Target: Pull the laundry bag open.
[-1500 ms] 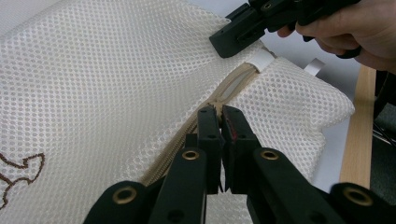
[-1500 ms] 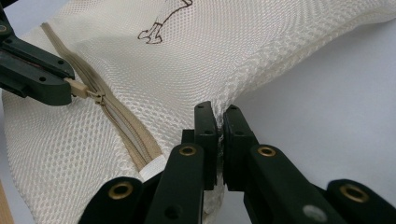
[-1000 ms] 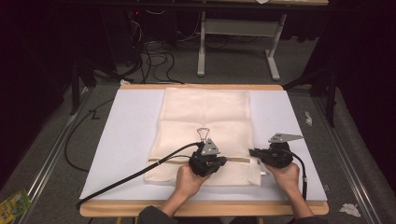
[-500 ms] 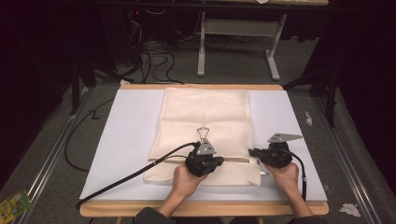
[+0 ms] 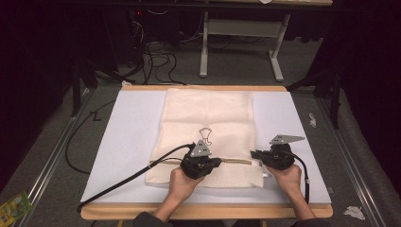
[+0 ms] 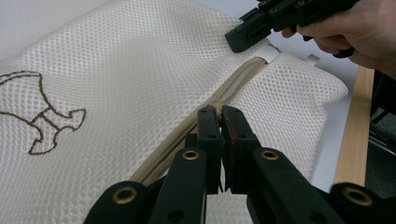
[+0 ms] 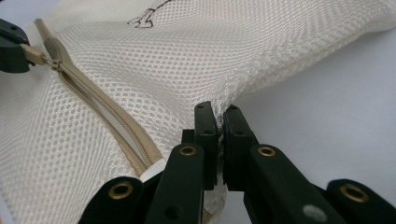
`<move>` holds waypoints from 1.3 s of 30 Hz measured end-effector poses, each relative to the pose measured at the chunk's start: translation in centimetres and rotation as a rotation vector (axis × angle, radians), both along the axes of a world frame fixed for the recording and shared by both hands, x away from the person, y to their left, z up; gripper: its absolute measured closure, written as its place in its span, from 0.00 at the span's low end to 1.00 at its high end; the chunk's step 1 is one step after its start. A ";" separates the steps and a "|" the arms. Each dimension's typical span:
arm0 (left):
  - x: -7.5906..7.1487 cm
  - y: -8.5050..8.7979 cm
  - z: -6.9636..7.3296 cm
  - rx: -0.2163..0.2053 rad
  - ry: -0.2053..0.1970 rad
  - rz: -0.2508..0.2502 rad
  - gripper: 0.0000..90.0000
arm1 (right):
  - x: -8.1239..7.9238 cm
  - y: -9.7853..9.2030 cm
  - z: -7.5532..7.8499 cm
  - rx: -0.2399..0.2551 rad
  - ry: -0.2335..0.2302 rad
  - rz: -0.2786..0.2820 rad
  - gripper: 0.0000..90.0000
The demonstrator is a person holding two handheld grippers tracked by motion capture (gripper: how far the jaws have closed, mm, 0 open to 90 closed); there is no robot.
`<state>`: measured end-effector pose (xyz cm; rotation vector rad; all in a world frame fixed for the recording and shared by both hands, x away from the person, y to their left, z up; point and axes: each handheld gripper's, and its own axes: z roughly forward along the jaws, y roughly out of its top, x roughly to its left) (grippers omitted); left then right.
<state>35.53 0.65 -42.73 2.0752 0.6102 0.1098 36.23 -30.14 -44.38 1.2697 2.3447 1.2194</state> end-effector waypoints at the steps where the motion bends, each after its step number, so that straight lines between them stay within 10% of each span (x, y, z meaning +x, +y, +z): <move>1: 0.1 0.1 -0.1 -0.006 0.017 0.001 0.97 | 0.0 0.1 0.0 -0.007 0.002 -0.004 0.97; 39: -0.4 4.8 0.9 -0.031 -0.001 0.065 0.97 | -0.2 0.1 0.2 -0.013 -0.010 -0.005 0.97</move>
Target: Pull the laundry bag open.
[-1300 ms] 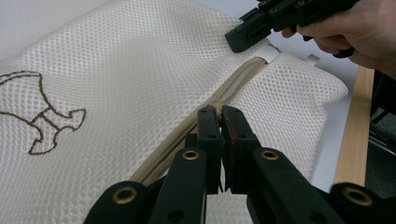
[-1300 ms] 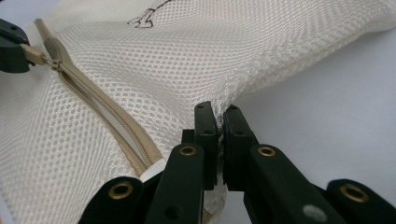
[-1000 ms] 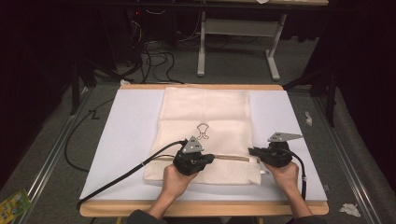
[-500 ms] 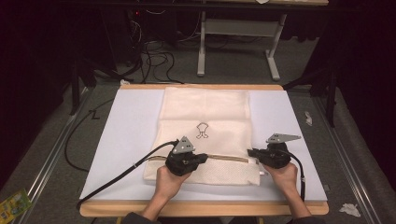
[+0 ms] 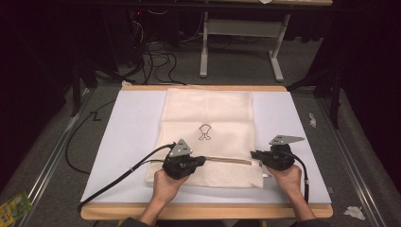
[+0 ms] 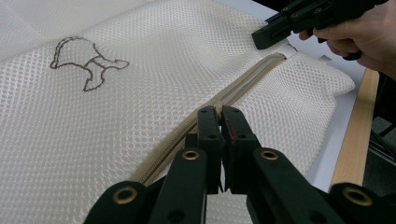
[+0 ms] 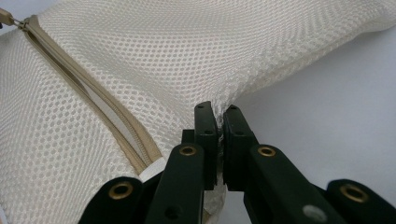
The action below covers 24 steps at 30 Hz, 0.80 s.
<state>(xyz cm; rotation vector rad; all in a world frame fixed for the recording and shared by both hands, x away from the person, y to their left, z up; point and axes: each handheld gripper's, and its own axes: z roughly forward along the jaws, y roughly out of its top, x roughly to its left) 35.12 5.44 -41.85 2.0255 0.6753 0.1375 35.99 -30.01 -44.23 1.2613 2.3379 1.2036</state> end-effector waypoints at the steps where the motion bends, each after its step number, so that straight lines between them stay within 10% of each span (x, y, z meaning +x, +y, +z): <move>1: 0.0 0.1 0.0 -0.002 0.002 -0.001 0.97 | 0.0 -0.1 0.0 0.006 0.001 0.003 0.97; 24: -0.3 3.6 0.2 -0.042 -0.012 0.076 0.97 | 0.2 0.1 0.3 -0.007 -0.006 0.004 0.97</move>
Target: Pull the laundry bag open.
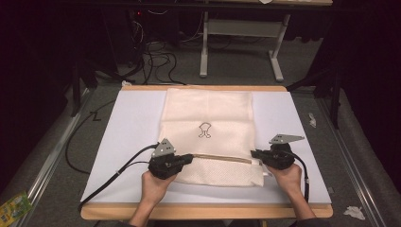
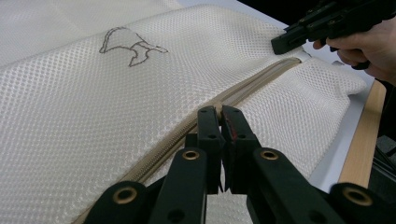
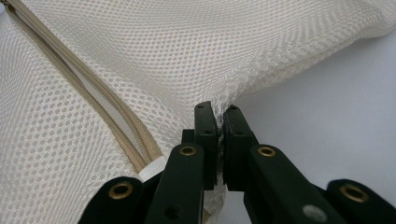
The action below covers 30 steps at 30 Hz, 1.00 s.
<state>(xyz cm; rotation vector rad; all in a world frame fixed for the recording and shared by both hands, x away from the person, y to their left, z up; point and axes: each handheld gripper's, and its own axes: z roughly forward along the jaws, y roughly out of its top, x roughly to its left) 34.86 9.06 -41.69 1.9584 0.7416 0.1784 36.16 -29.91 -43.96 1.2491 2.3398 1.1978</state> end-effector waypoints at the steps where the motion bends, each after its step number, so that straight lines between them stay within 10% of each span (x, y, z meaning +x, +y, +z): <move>1: 0.0 0.0 0.0 0.002 -0.002 0.002 0.97 | 0.0 0.1 0.0 -0.007 -0.003 0.004 0.97; 30: -0.3 1.2 -0.6 0.001 0.011 0.033 0.97 | -0.1 -0.2 -0.7 -0.007 -0.021 -0.008 0.97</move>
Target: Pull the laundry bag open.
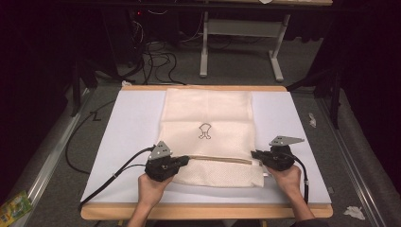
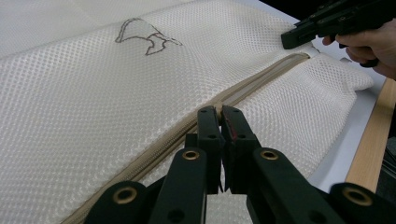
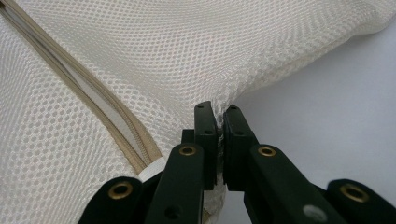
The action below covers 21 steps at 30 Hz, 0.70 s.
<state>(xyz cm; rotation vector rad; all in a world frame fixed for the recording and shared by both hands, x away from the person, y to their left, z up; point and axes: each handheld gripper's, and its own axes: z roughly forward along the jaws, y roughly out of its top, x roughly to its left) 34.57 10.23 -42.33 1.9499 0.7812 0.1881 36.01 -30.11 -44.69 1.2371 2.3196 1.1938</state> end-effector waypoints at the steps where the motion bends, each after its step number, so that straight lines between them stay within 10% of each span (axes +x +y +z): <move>1: 0.0 0.2 0.0 -0.002 -0.001 0.003 0.97 | 0.0 0.0 0.0 0.003 0.001 0.001 0.97; 21: 0.1 2.3 0.5 -0.030 -0.010 0.063 0.97 | 0.1 0.3 0.2 -0.018 0.010 0.004 0.97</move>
